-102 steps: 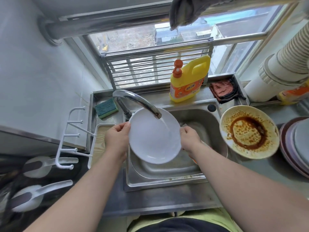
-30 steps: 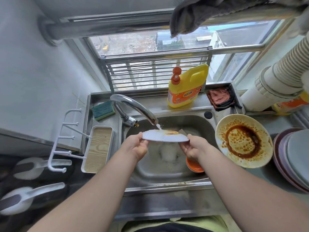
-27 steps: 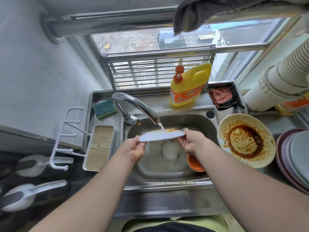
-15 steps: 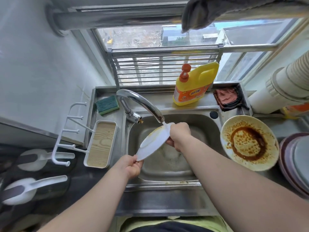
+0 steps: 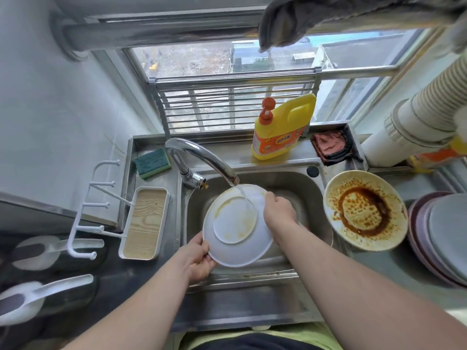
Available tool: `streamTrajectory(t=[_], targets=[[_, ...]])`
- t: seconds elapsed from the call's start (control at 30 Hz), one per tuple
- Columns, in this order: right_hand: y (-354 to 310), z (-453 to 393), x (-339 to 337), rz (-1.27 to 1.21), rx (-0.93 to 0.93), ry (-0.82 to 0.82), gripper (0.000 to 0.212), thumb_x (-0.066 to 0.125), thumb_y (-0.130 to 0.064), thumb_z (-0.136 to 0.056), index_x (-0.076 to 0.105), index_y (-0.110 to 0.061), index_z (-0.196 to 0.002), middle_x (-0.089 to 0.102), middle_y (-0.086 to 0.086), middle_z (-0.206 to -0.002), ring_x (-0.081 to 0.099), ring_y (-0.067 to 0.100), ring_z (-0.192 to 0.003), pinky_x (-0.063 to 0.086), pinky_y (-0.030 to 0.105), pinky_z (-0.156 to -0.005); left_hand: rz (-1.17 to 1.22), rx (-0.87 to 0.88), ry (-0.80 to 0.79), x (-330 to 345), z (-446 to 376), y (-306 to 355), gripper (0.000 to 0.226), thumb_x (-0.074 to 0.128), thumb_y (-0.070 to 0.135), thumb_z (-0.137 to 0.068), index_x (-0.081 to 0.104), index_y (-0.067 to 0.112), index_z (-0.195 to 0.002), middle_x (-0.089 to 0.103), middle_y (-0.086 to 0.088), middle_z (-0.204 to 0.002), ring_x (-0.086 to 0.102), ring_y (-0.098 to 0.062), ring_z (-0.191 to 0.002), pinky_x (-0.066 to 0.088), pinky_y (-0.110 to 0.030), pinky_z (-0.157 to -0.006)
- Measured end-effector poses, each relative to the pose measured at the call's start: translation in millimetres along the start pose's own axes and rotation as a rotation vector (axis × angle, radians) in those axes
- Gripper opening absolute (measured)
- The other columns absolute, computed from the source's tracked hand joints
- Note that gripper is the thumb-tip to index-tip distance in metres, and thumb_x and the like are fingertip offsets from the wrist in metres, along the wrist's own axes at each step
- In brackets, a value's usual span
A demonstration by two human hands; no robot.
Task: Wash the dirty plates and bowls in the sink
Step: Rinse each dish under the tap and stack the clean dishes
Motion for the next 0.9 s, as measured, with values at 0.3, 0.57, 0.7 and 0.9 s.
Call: streamTrajectory(t=[0.3,0.57,0.7,0.9], targets=[[34.4,-9.4,-19.1,-0.147,0.02,0.115,0.048,0.037,-0.053,-0.106,0.067,-0.016,-0.108,0.06,-0.001,-0.091,0.054,0.021,-0.081,0.043,0.038,-0.079,-0.065,0.003,-0.037,22.0,4.8,5.4,0.054,0.032,-0.015,-0.101,0.061,0.017,-0.133,0.064,-0.022,-0.127,0.067,-0.036,-0.094,0.064,-0.052,-0.06],[56.1,-20.7,-15.1,-0.588,0.223,0.098,0.039,0.044,-0.057,-0.095,0.057,-0.024,-0.11,0.063,0.009,-0.113,0.063,0.037,-0.106,0.054,0.056,-0.099,-0.118,0.123,-0.029,67.5,7.0,5.7,0.038,0.042,0.043,-0.112,0.065,0.021,-0.091,0.076,-0.001,-0.08,0.069,-0.023,-0.085,0.056,-0.039,-0.081],[74.4,-47.0,-15.8,-0.652,0.261,0.076,0.061,0.042,-0.057,-0.085,0.052,-0.023,-0.134,0.063,0.013,-0.126,0.064,0.041,-0.109,0.053,0.063,-0.1,-0.276,0.227,-0.035,91.8,11.1,5.0,0.028,0.06,0.046,-0.104,0.07,0.023,-0.115,0.08,-0.001,-0.099,0.072,-0.024,-0.091,0.059,-0.039,-0.077],[81.0,-46.0,-16.2,-0.67,0.427,0.081,0.062,0.05,-0.05,-0.082,0.059,-0.018,-0.135,0.067,0.007,-0.123,0.067,0.036,-0.103,0.056,0.048,-0.092,-0.321,0.282,-0.051,105.7,18.9,1.7,0.016,0.071,0.034,-0.1,0.078,0.024,-0.111,0.081,0.001,-0.102,0.075,-0.027,-0.103,0.061,-0.05,-0.095]])
Point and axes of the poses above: each hand's wrist, its own z-axis away from the middle knuckle, its own x-axis out of the palm, y = z × x, the point moved 1 cm from there along -z, towards the middle knuckle
